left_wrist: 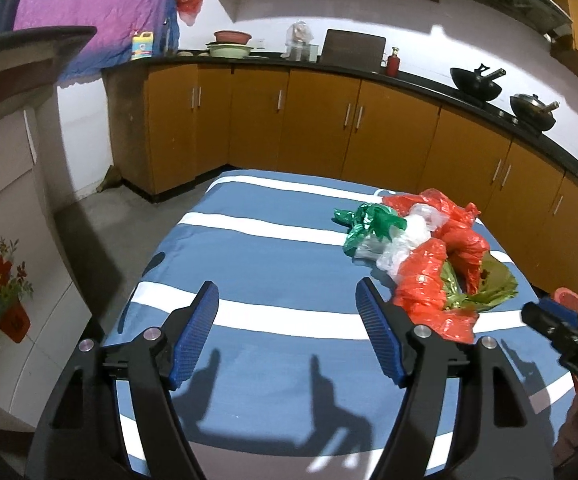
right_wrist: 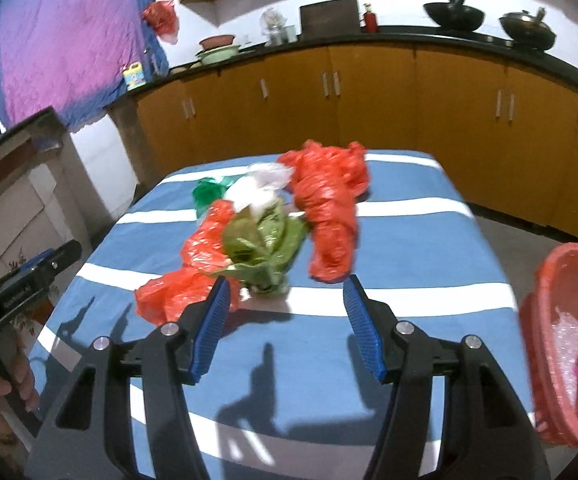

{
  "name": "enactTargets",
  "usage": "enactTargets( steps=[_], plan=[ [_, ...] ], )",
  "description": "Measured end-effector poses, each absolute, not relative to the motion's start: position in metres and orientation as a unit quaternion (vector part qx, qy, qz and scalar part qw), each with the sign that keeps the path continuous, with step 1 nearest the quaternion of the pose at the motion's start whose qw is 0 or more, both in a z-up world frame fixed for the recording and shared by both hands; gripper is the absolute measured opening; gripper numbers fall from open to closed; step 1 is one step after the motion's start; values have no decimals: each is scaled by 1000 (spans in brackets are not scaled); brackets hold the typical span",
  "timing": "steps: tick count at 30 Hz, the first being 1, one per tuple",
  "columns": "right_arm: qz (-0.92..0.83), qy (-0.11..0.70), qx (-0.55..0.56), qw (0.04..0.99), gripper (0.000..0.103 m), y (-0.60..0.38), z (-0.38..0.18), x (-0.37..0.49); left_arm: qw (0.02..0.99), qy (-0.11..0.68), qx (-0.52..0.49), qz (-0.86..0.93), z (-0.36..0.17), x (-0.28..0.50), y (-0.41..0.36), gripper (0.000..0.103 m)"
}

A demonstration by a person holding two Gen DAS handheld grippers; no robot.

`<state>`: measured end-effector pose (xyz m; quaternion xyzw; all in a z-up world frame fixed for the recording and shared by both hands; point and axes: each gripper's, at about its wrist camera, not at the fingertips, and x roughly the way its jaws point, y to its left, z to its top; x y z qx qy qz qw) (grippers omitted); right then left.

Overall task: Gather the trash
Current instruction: 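Move both tools back to the bags on the table, then grasp green bag with right tool while left tool grasps red bag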

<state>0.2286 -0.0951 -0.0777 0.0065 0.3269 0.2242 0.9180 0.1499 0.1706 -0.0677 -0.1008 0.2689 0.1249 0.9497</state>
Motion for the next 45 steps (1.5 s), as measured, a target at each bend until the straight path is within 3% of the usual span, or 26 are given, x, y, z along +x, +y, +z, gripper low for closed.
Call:
enactTargets(
  steps=[6,9,12,14,17,30,45],
  plan=[
    [225,333,-7,916,57,-74,-82,243,950,266,-104,124,-69,153,176,72],
    [220,332,-13,917,49,-66,-81,251,950,268,-107,123,-71,155,177,72],
    [214,339,-18,916,36,-61,-84,260,949,270,-110,119,-72,156,173,72],
    [212,344,-19,914,16,-59,-87,264,949,272,-111,116,-73,158,170,72],
    [215,343,-11,914,3,-63,-86,265,949,276,-109,107,-75,161,164,72],
    [233,282,32,930,2,-109,-38,230,948,292,-113,53,-77,175,126,76],
    [134,230,79,961,2,-199,-11,219,931,353,-91,21,-98,211,85,79]
  ],
)
